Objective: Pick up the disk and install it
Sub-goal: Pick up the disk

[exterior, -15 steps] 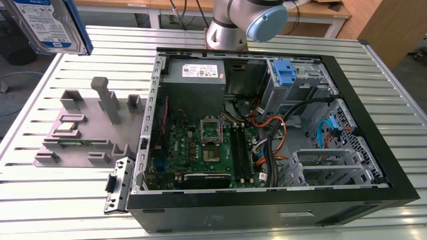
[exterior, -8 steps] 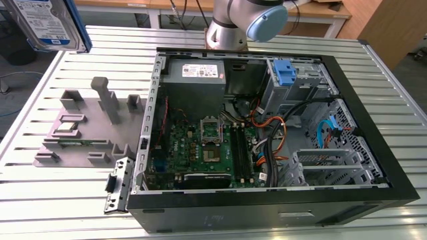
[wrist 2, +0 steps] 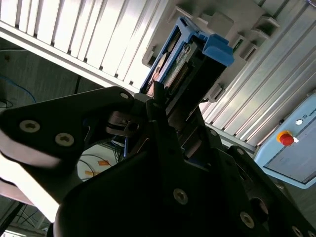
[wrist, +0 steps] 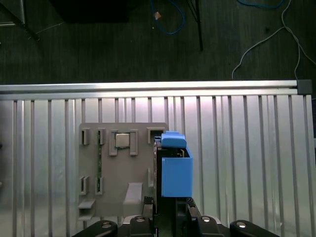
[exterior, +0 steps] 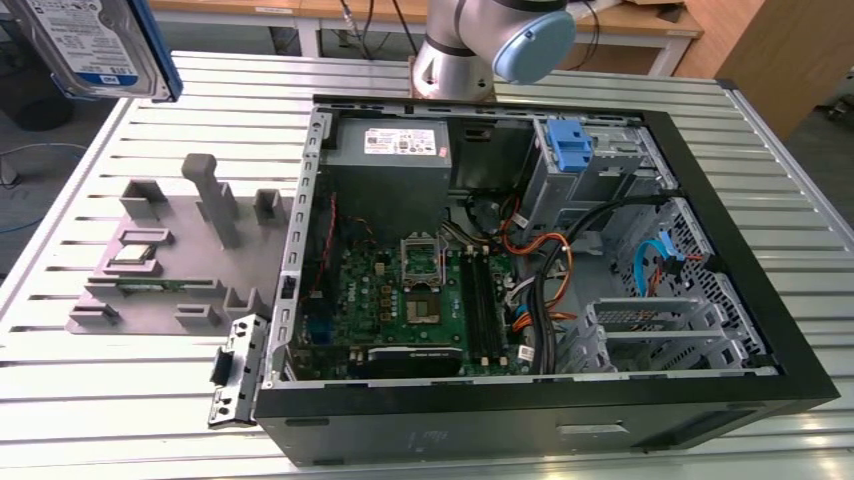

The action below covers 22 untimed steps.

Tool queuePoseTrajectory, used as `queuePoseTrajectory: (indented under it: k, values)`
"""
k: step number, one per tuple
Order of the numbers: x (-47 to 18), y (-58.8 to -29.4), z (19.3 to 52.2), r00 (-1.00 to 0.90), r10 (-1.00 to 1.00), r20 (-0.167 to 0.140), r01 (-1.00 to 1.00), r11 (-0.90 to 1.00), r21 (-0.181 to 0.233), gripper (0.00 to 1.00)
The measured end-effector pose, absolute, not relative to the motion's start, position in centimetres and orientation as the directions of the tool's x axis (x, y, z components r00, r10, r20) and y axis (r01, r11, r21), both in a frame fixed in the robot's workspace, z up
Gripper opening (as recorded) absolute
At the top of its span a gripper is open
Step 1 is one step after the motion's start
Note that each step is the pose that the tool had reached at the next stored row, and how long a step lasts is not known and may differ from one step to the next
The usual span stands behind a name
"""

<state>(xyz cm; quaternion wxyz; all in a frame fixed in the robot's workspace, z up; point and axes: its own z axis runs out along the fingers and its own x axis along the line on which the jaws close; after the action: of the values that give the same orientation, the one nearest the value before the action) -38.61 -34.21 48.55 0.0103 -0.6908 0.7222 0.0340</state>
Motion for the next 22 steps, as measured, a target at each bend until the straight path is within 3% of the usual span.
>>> queuePoseTrajectory:
  k: [22]
  values:
    - [-36.8,-34.2,48.7,-0.045,-0.997,-0.062,-0.998,0.043,0.035,0.35]
